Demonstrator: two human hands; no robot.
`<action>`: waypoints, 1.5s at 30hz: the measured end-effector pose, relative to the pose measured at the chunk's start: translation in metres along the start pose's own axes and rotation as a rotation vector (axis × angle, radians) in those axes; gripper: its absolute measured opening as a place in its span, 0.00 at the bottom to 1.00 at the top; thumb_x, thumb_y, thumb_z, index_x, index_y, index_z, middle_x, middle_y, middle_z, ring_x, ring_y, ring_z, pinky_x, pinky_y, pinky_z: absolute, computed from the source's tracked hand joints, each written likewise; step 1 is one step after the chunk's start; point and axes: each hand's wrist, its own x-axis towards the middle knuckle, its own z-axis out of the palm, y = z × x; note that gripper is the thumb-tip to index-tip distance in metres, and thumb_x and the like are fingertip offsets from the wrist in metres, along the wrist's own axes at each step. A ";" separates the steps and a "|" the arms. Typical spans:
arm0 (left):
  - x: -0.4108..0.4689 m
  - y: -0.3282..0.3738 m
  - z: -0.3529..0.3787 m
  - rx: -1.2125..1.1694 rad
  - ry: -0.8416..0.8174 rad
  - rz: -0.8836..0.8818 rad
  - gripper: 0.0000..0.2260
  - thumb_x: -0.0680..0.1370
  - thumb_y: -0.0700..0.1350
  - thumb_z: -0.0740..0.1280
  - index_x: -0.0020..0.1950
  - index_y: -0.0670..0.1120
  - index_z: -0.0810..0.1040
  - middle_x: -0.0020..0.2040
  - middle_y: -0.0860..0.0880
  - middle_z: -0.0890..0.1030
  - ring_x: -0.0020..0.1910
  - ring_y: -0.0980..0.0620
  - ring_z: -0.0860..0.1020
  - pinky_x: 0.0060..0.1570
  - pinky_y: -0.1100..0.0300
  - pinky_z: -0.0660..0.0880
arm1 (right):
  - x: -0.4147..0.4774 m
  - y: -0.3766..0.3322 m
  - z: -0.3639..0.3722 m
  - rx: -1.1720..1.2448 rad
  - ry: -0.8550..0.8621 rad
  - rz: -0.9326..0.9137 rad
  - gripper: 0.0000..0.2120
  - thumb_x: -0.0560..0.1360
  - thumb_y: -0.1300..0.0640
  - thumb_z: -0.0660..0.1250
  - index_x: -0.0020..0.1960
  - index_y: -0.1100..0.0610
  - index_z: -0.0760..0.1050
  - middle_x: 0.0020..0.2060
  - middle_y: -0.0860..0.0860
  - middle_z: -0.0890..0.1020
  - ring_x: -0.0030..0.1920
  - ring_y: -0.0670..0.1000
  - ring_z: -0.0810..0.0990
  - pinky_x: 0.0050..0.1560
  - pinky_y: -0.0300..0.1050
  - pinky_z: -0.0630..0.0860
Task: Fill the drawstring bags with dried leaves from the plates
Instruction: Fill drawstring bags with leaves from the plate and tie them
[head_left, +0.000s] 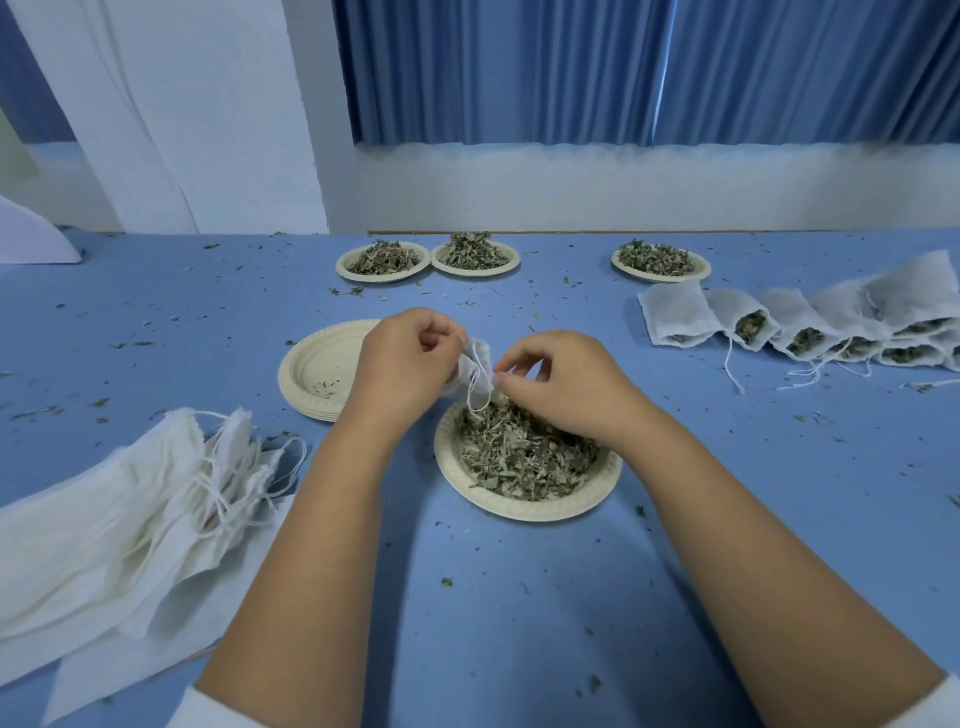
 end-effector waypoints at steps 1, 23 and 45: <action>-0.001 0.001 0.000 -0.006 -0.001 -0.003 0.04 0.78 0.42 0.69 0.44 0.48 0.81 0.39 0.50 0.82 0.38 0.50 0.80 0.50 0.49 0.80 | 0.000 -0.001 0.002 0.033 0.030 0.016 0.10 0.70 0.40 0.72 0.41 0.45 0.80 0.38 0.41 0.80 0.36 0.37 0.74 0.39 0.38 0.68; 0.003 -0.004 -0.006 -0.033 0.201 -0.048 0.07 0.78 0.42 0.66 0.40 0.51 0.78 0.32 0.55 0.81 0.26 0.63 0.77 0.33 0.68 0.73 | -0.009 -0.006 -0.011 0.134 -0.128 -0.022 0.08 0.71 0.56 0.72 0.34 0.51 0.80 0.25 0.40 0.78 0.27 0.38 0.73 0.34 0.32 0.70; -0.002 0.000 -0.006 0.081 0.028 0.069 0.04 0.78 0.42 0.68 0.43 0.46 0.80 0.37 0.51 0.81 0.40 0.46 0.82 0.49 0.47 0.80 | 0.003 0.019 -0.034 0.231 0.572 0.244 0.11 0.75 0.55 0.67 0.36 0.55 0.80 0.24 0.46 0.73 0.28 0.45 0.70 0.38 0.42 0.72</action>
